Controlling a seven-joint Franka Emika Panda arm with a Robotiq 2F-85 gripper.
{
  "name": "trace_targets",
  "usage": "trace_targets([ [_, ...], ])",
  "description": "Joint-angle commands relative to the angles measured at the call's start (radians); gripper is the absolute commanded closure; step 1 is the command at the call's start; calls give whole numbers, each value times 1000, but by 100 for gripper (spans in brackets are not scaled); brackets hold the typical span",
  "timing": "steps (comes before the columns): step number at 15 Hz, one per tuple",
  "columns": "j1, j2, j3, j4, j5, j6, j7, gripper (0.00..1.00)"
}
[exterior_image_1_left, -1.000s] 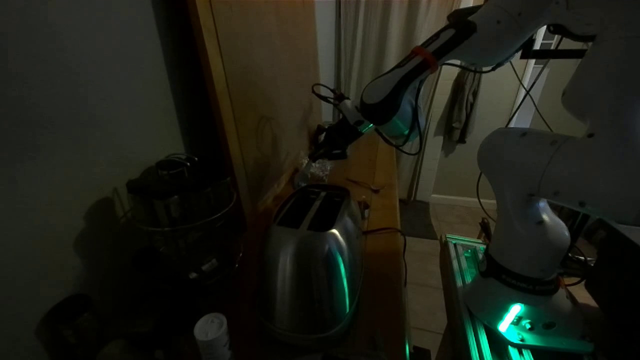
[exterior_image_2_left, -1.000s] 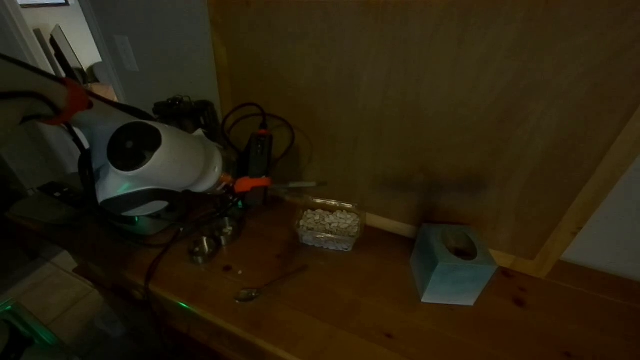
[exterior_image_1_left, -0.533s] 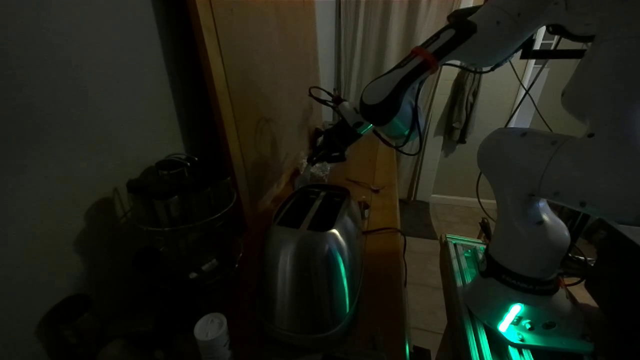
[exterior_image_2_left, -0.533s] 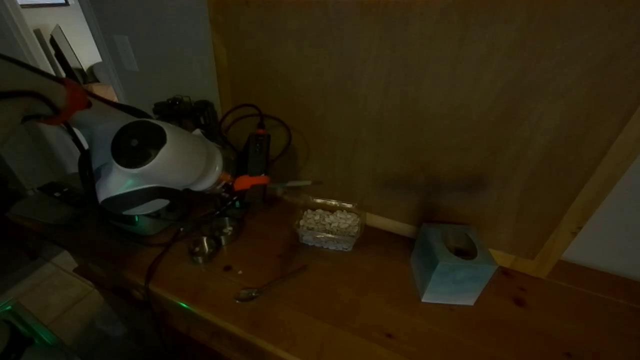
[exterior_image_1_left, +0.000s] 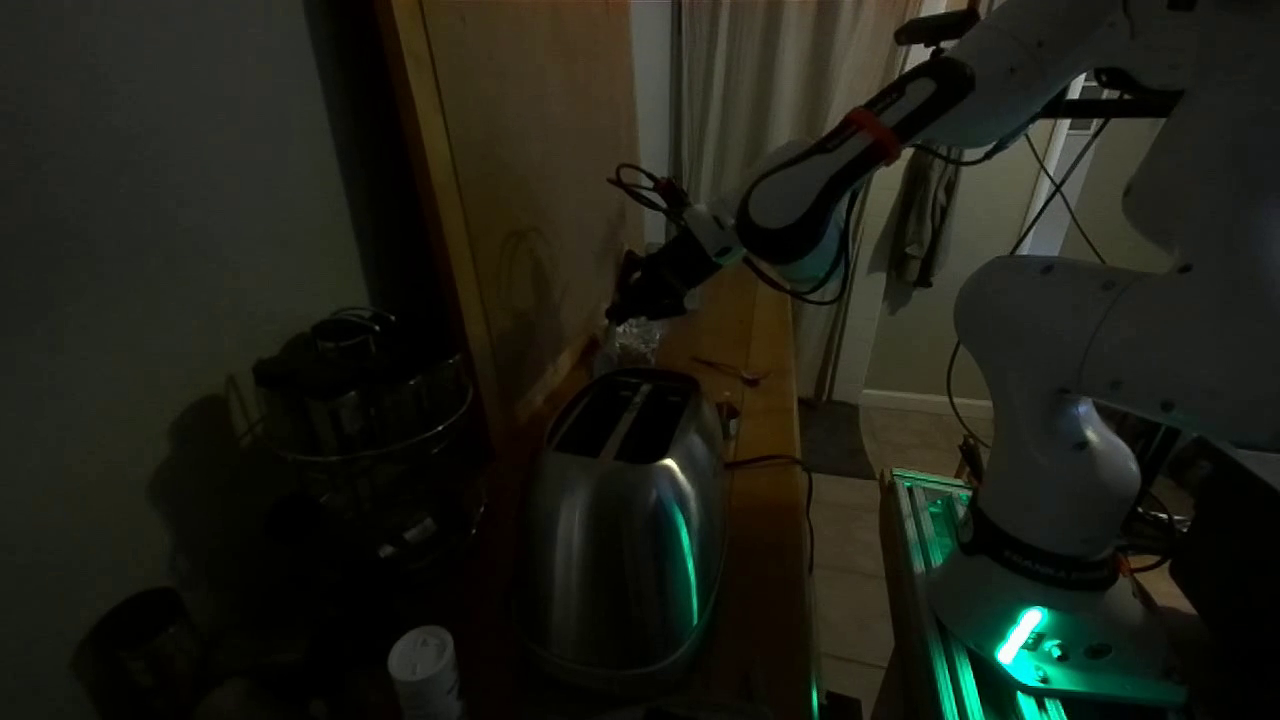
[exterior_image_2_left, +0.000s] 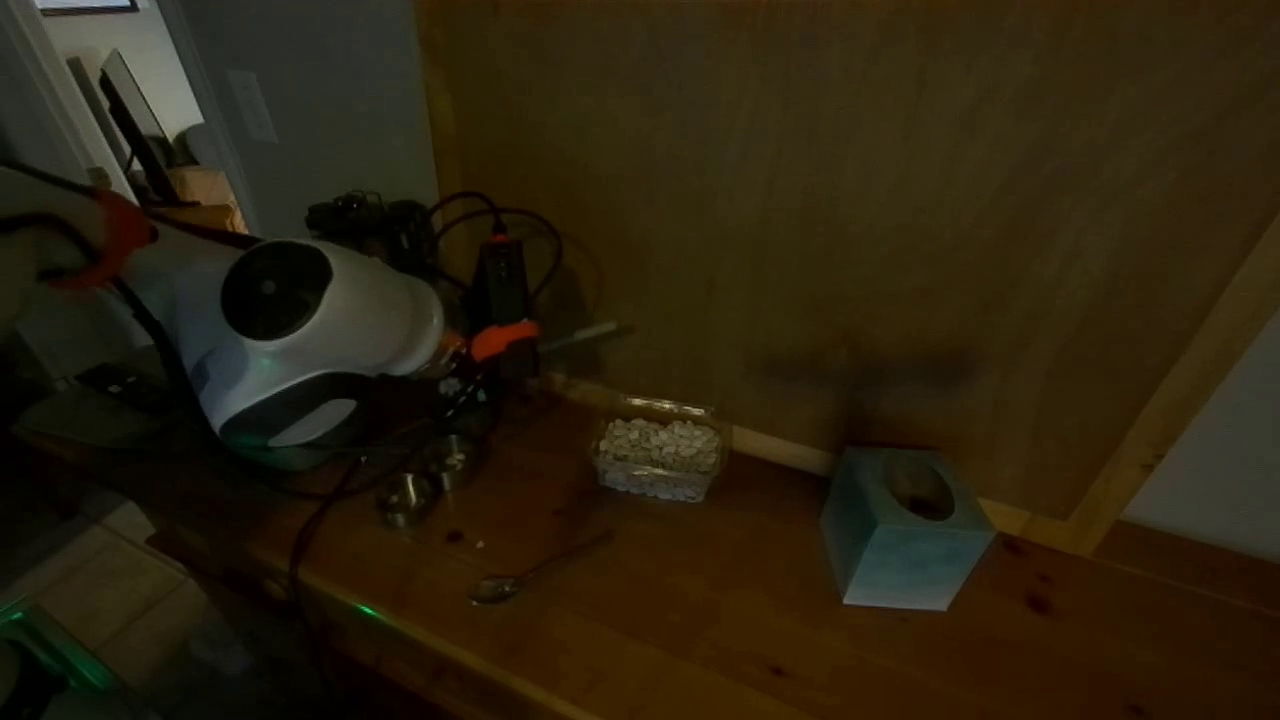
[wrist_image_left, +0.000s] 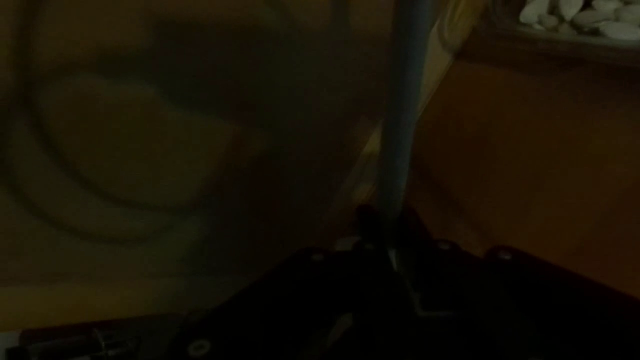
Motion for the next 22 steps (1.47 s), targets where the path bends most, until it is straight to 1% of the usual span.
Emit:
trace_targets([
  [1, 23, -86, -64, 0, -109, 26, -37, 96],
  [4, 39, -124, -102, 0, -166, 48, -42, 96],
  [5, 40, -142, -109, 0, -187, 30, -47, 96],
  [6, 48, -153, -123, 0, -210, 47, -60, 96],
  [7, 42, -172, -125, 0, -230, 22, -64, 96],
  [8, 47, -174, -136, 0, -253, 40, -77, 96],
  [9, 41, -193, -135, 0, -287, 8, -29, 96],
  [10, 51, -191, -151, 0, -295, 48, -79, 96],
  [11, 47, -206, -157, 0, -350, 30, -25, 96],
  [12, 53, -206, -167, 0, -347, 58, -73, 96],
  [14, 53, -214, -184, 0, -409, 54, -32, 96],
  [17, 58, -234, -208, 0, -453, 69, -36, 96],
  [21, 68, -258, -228, 0, -497, 124, -21, 96],
  [22, 68, -272, -233, 0, -511, 111, -18, 96],
])
